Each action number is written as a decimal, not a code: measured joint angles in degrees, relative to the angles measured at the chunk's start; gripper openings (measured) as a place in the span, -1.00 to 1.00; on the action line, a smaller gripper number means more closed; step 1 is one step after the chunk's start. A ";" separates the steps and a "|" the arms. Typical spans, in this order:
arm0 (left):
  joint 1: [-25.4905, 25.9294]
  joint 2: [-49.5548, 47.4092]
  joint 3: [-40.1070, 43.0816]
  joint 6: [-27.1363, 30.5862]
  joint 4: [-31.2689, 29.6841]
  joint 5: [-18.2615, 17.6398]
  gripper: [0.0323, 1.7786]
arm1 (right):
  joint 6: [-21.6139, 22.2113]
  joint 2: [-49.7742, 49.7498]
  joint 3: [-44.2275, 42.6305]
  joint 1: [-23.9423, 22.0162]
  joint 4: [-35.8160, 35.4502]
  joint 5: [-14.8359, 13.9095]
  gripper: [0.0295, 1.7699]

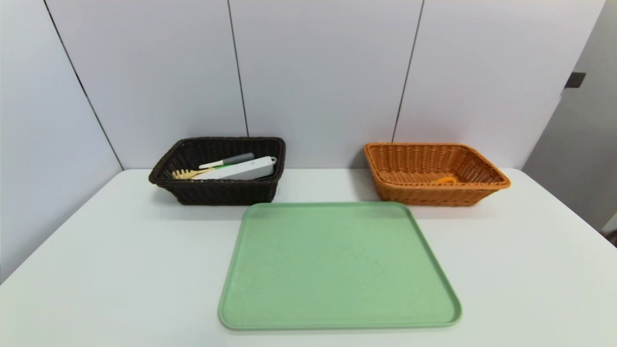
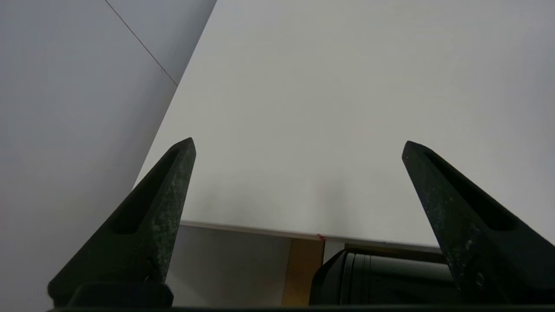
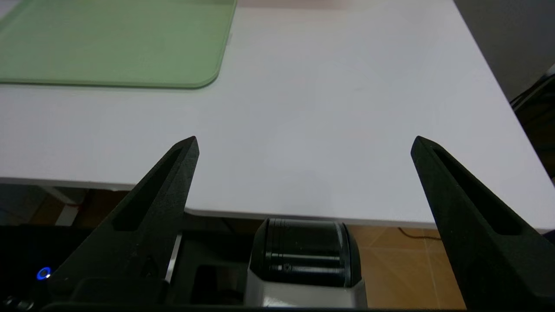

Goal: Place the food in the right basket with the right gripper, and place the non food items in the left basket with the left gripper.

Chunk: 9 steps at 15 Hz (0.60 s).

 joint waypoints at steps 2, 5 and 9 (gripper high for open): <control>0.00 -0.44 4.49 -0.13 -8.73 -1.11 0.90 | -2.12 -2.61 5.35 -0.13 -8.52 -0.50 0.91; 0.00 -0.51 15.43 0.37 -26.79 -5.41 0.90 | -2.97 -4.40 12.50 -0.22 -19.02 -0.80 0.91; 0.00 -0.51 24.72 0.76 -43.42 -9.02 0.90 | -3.39 -4.91 23.49 -0.22 -32.57 -4.07 0.91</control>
